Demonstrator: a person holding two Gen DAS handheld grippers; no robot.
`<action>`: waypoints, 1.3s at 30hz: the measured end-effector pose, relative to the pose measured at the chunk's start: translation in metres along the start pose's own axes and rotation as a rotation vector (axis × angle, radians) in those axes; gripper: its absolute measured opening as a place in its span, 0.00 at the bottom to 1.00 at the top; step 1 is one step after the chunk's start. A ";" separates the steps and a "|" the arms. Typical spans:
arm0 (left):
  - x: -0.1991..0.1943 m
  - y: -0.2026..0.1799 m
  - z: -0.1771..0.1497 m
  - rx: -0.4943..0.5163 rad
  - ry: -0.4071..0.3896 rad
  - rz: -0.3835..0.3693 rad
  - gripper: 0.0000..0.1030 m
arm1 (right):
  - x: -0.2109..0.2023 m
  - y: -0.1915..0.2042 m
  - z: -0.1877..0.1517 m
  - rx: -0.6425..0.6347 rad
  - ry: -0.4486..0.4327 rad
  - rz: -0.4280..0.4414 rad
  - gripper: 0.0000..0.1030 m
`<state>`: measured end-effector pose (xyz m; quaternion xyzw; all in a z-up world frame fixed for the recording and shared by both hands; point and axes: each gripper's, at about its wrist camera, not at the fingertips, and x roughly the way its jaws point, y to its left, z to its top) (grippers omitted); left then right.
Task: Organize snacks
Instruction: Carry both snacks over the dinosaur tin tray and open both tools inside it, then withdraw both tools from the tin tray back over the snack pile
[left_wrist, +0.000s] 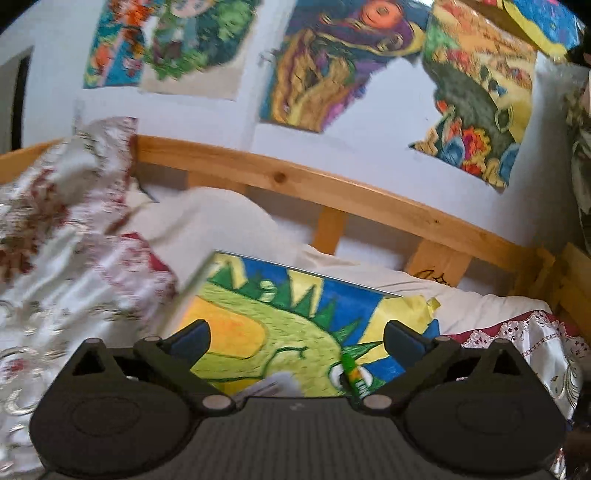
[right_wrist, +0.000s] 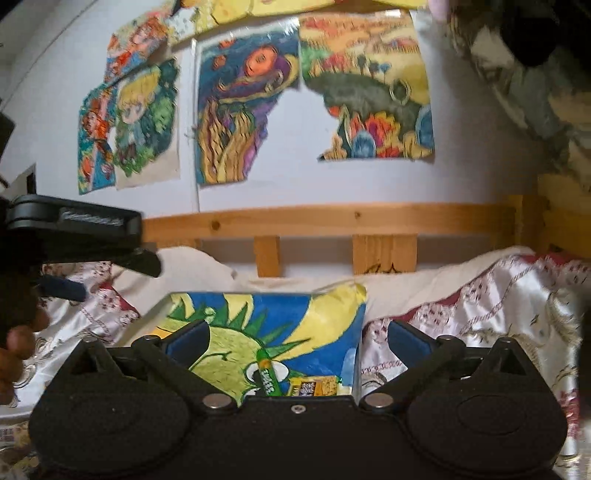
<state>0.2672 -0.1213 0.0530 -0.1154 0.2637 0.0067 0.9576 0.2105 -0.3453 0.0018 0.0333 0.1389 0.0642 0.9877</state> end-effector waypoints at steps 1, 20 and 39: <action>-0.009 0.005 0.001 -0.007 -0.001 0.001 0.99 | -0.007 0.002 0.002 -0.009 -0.008 -0.001 0.99; -0.140 0.075 -0.054 0.024 -0.039 0.078 0.99 | -0.115 0.044 0.005 0.039 -0.054 0.071 0.99; -0.172 0.110 -0.115 0.057 0.068 0.082 0.99 | -0.157 0.074 -0.034 0.031 0.119 0.098 0.99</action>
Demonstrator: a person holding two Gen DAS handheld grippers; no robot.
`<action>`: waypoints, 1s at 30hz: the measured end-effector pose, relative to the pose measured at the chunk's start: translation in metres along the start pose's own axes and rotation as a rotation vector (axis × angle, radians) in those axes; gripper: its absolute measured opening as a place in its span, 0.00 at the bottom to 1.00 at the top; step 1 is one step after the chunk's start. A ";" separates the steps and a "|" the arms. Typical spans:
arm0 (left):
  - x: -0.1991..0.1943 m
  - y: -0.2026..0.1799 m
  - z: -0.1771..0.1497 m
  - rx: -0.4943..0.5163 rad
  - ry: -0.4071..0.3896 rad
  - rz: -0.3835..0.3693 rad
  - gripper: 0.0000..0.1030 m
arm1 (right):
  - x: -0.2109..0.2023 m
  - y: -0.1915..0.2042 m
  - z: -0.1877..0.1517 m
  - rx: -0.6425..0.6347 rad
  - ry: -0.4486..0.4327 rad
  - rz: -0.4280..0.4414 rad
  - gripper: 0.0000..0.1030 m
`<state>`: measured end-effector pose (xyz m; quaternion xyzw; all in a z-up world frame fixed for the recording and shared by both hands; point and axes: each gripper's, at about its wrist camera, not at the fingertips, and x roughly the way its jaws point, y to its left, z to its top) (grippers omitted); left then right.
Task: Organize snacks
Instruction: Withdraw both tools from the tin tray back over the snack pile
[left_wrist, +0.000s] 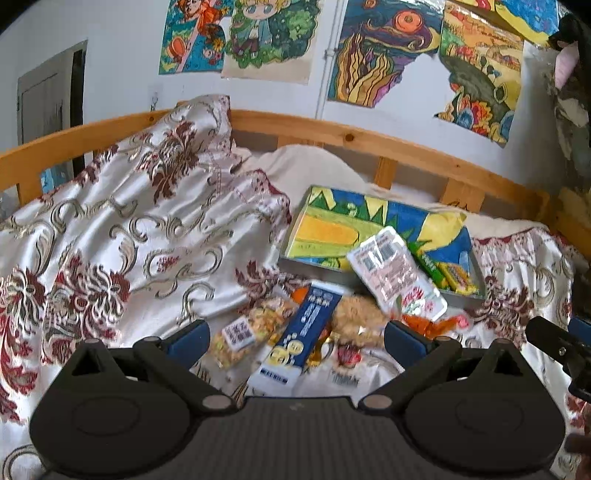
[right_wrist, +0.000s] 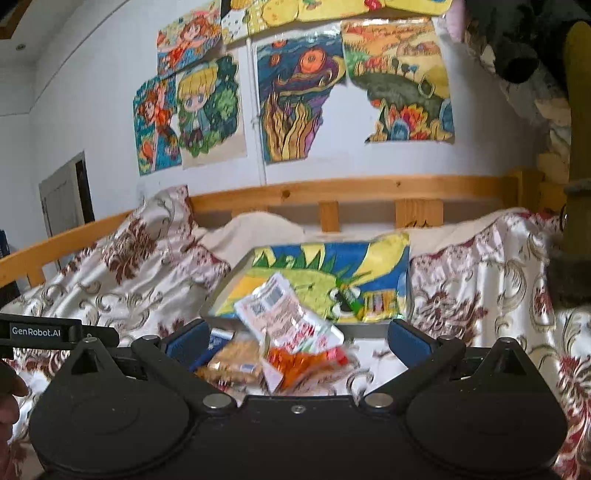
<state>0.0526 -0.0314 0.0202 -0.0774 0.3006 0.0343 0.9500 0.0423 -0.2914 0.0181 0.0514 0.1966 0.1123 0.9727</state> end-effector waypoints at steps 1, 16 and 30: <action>0.000 0.002 -0.003 0.004 0.006 -0.001 0.99 | 0.001 0.001 -0.002 -0.003 0.011 0.000 0.99; 0.014 0.030 -0.032 0.021 0.078 0.027 0.99 | 0.018 0.032 -0.026 -0.111 0.158 0.032 0.99; 0.026 0.038 -0.036 0.054 0.116 0.041 0.99 | 0.033 0.044 -0.037 -0.140 0.236 0.053 0.99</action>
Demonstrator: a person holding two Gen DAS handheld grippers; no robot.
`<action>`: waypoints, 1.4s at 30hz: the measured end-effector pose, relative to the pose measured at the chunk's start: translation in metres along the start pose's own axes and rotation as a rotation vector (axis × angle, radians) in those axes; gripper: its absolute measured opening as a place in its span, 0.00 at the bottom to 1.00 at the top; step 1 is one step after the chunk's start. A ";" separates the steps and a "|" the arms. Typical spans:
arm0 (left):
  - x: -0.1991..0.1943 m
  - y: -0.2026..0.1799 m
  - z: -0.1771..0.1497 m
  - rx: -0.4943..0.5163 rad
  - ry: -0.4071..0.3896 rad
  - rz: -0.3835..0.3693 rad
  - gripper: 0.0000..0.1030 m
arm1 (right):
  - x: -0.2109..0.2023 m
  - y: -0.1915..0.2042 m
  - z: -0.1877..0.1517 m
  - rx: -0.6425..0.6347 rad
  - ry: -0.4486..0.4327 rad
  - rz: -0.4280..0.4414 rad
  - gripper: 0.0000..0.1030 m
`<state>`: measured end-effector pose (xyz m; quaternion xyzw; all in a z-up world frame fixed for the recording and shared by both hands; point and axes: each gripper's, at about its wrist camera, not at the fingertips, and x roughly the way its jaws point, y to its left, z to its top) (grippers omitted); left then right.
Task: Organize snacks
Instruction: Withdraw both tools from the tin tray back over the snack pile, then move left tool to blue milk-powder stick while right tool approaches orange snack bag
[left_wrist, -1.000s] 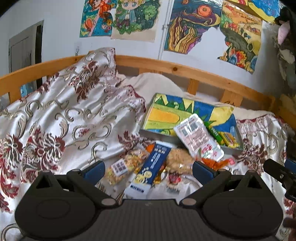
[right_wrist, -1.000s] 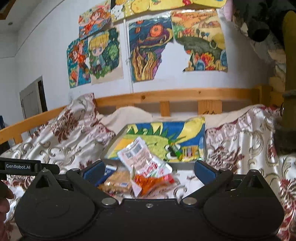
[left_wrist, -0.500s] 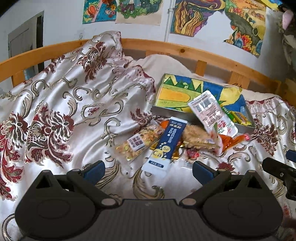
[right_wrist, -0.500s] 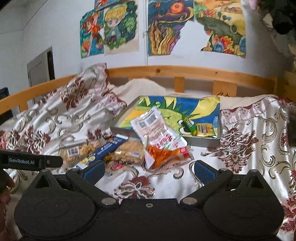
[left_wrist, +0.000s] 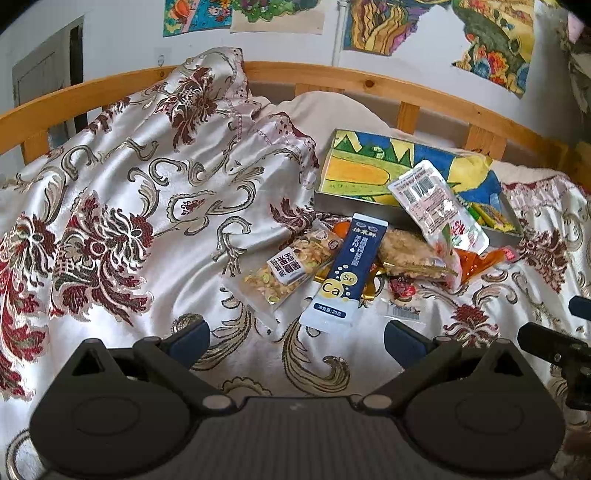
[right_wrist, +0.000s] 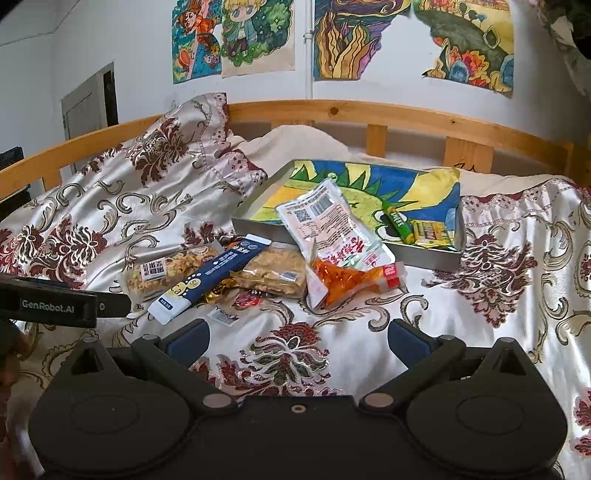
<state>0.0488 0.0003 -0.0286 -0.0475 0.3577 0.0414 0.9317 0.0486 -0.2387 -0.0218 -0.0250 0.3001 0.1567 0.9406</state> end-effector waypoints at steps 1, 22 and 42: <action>0.001 -0.001 0.000 0.011 0.000 0.006 0.99 | 0.001 0.000 0.000 -0.001 0.005 0.001 0.99; 0.032 -0.022 0.020 0.161 0.007 -0.021 0.99 | 0.030 -0.020 0.015 0.040 0.100 0.012 0.99; 0.097 -0.059 0.056 0.306 0.027 -0.128 0.97 | 0.114 -0.063 0.026 0.205 0.051 0.118 0.99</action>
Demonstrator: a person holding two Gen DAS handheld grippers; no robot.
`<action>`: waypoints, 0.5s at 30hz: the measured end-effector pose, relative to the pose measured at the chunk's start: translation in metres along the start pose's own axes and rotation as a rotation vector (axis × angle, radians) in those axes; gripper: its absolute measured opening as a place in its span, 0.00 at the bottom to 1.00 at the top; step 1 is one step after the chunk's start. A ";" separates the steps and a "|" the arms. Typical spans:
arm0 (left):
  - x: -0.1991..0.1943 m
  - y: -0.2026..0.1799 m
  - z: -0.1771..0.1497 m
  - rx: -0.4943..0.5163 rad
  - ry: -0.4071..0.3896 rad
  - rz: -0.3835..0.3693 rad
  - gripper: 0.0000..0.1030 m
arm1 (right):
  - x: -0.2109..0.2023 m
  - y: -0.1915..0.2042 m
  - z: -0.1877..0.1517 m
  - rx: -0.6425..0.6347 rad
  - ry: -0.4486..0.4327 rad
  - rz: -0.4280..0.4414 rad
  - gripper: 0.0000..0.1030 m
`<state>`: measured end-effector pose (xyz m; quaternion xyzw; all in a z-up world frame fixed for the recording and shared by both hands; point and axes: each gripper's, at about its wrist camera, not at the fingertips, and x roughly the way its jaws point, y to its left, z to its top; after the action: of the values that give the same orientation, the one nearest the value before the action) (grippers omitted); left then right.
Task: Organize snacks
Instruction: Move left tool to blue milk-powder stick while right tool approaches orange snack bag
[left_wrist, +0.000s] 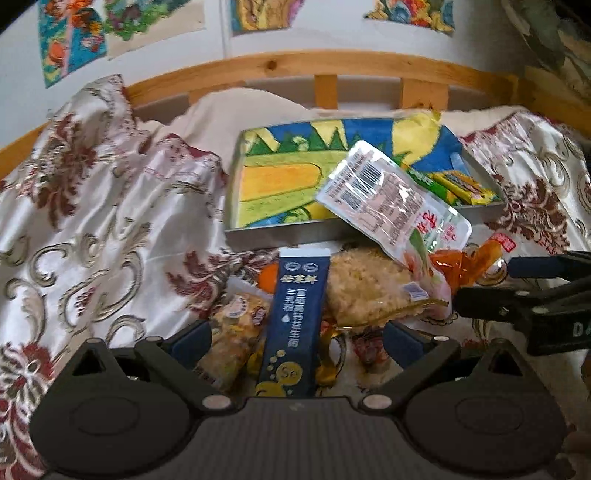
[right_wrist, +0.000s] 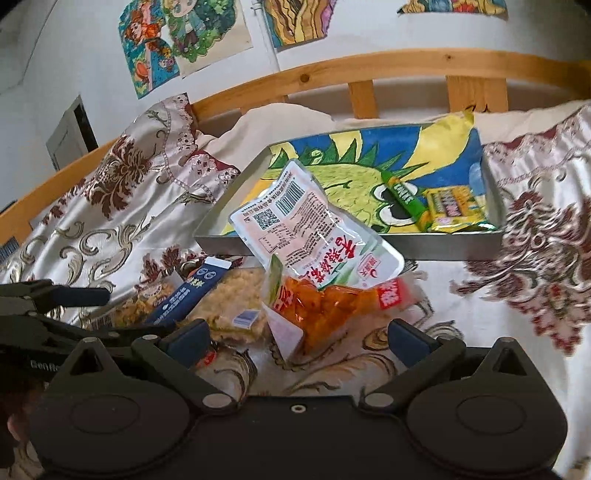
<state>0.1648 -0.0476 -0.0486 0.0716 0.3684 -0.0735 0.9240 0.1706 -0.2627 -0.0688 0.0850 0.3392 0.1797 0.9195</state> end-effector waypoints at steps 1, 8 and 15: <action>0.004 0.000 0.001 0.007 0.010 -0.007 0.96 | 0.005 -0.001 0.000 0.007 0.000 0.005 0.99; 0.020 0.003 0.009 -0.005 0.053 -0.045 0.87 | 0.027 -0.009 0.003 0.041 0.001 0.030 0.98; 0.030 0.006 0.015 -0.021 0.113 -0.095 0.75 | 0.030 -0.017 0.004 0.086 -0.007 0.044 0.94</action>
<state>0.1974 -0.0470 -0.0578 0.0484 0.4239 -0.1091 0.8978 0.1993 -0.2670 -0.0880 0.1326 0.3416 0.1848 0.9119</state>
